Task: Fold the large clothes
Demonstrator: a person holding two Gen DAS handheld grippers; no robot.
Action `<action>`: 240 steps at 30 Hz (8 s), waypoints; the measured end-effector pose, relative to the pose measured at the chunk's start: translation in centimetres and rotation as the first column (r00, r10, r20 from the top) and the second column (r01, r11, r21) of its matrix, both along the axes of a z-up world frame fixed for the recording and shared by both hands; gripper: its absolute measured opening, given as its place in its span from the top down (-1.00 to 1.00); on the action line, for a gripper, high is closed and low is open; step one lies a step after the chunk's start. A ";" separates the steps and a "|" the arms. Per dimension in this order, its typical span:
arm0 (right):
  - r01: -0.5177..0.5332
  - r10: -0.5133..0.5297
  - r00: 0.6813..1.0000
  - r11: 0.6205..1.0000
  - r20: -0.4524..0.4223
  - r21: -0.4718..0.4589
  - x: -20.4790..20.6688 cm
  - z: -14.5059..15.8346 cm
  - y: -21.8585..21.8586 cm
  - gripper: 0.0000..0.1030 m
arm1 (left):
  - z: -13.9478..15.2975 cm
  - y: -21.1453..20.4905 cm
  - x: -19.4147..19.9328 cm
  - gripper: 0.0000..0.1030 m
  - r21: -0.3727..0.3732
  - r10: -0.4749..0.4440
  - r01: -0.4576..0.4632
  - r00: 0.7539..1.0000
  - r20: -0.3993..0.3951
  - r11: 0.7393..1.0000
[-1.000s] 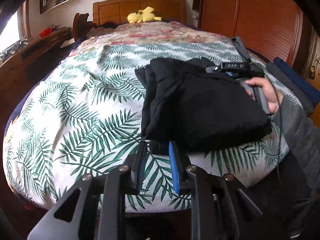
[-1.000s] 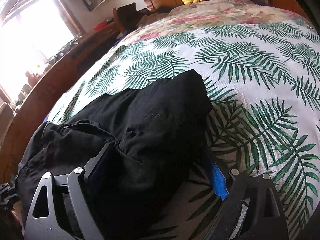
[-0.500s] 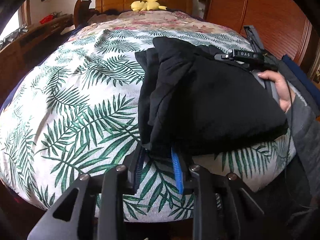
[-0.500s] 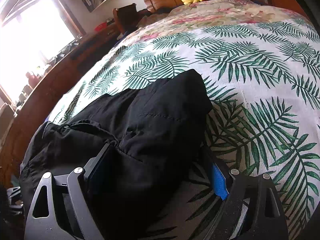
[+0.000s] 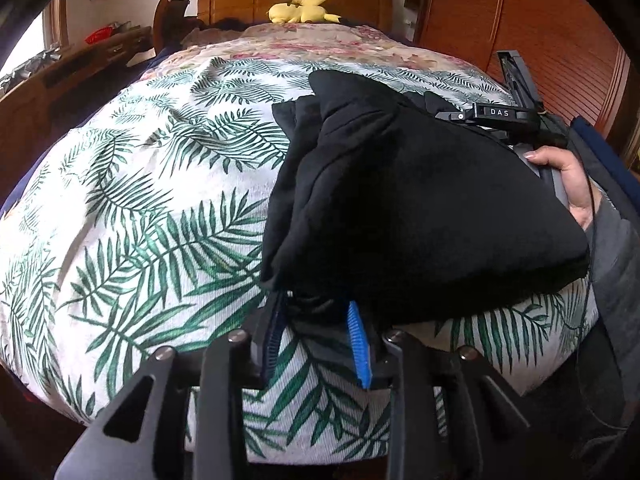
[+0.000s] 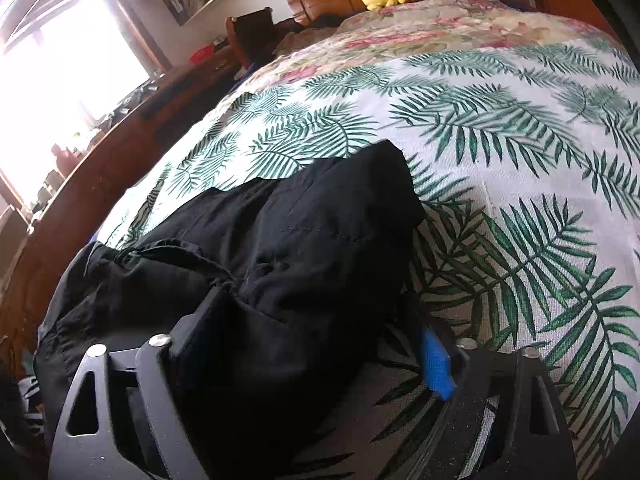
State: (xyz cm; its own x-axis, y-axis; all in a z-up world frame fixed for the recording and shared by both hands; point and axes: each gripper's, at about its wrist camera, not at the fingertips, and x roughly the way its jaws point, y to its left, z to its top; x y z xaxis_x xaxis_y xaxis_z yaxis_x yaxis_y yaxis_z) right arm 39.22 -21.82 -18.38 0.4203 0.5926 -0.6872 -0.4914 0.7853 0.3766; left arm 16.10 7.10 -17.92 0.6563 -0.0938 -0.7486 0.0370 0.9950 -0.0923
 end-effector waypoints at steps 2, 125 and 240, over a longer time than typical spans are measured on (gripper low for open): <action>-0.019 0.019 1.000 1.000 0.007 0.004 -0.1 0.3 0.3 -0.13 | 0.0 -0.3 -0.1 0.64 0.001 -0.015 0.015 1.000 0.008 1.000; -0.215 0.235 0.877 0.972 0.419 -0.095 -22.1 14.9 15.4 -0.61 | 11.7 7.4 -5.7 0.61 0.031 0.166 -0.182 0.946 0.279 0.983; 0.298 -0.286 0.769 0.952 0.571 0.075 -35.5 21.8 -7.4 -0.75 | 20.9 -8.8 -14.4 0.58 0.022 0.058 -0.077 0.886 0.460 0.997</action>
State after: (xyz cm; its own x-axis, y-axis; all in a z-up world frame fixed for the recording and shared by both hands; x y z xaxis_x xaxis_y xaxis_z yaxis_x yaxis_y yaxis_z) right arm 3.70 -29.26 3.40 0.8884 0.3661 -0.2768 -0.3566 0.9303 0.0860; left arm 1.74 -1.74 2.95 0.9310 -0.0144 -0.3647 -0.0015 0.9991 -0.0432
